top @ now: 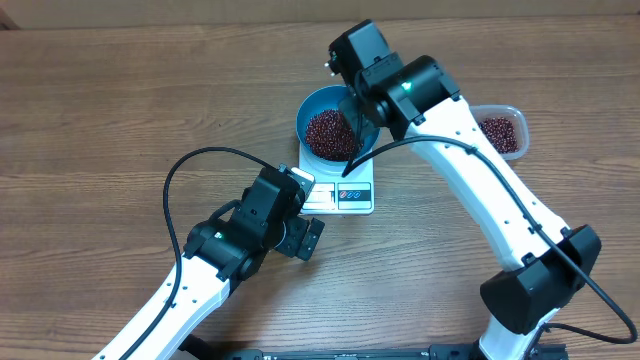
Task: Scoop item into bowl and weigh 150g on scale
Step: 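Tilt the scoop with the right gripper to pour beans into the bowl, then move the empty scoop right back to the bean tub, then dip the blue scoop into the tub and scoop red beans, then carry the filled scoop left over the teal bowl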
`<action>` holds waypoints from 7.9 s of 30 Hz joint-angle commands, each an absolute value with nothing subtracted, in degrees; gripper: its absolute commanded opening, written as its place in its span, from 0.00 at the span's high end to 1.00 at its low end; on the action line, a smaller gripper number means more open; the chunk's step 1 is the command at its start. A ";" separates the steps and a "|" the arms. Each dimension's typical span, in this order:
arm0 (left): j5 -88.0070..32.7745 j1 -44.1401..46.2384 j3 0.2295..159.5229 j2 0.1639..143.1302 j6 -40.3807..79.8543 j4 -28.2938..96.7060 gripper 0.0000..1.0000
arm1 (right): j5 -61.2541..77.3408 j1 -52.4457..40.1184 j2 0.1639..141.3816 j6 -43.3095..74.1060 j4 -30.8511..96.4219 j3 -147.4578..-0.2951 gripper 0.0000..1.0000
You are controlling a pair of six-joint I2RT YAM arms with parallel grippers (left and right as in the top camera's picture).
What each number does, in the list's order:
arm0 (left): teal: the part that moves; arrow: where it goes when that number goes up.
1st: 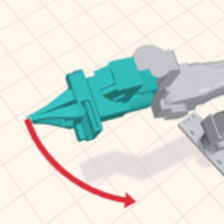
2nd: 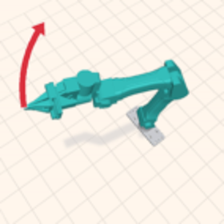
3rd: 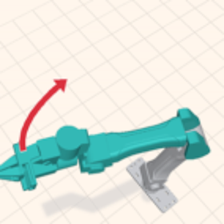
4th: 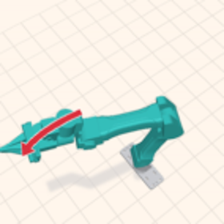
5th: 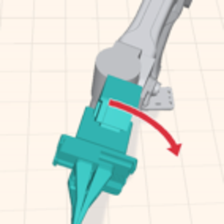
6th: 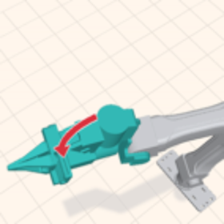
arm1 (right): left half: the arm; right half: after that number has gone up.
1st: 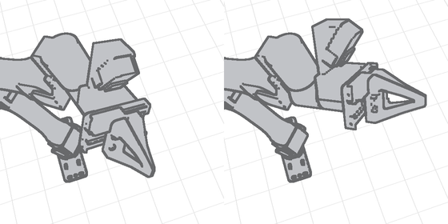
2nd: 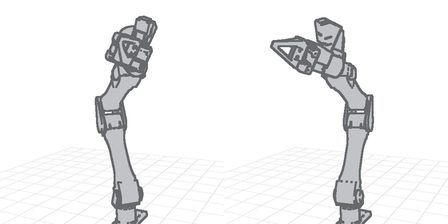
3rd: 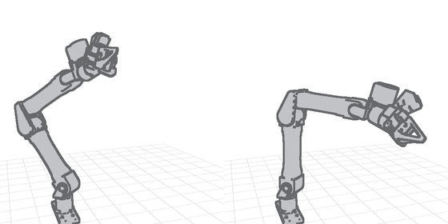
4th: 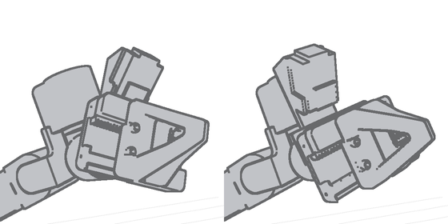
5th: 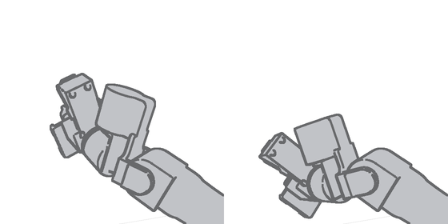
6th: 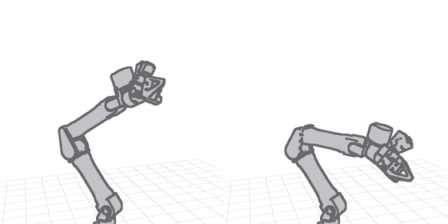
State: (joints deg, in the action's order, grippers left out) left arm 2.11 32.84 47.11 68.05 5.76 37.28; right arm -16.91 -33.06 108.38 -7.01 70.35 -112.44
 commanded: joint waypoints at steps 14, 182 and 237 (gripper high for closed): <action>1.65 32.49 48.38 68.14 5.13 37.26 0.00 | -15.16 -33.69 107.26 -7.90 69.89 -114.26 0.96; 1.65 32.49 48.38 68.14 5.13 37.26 0.00 | 57.08 15.99 106.72 -16.84 81.08 -100.84 0.96; 1.65 32.49 48.38 68.14 5.13 37.26 0.00 | 12.45 -19.07 106.72 -4.71 78.41 -113.89 0.96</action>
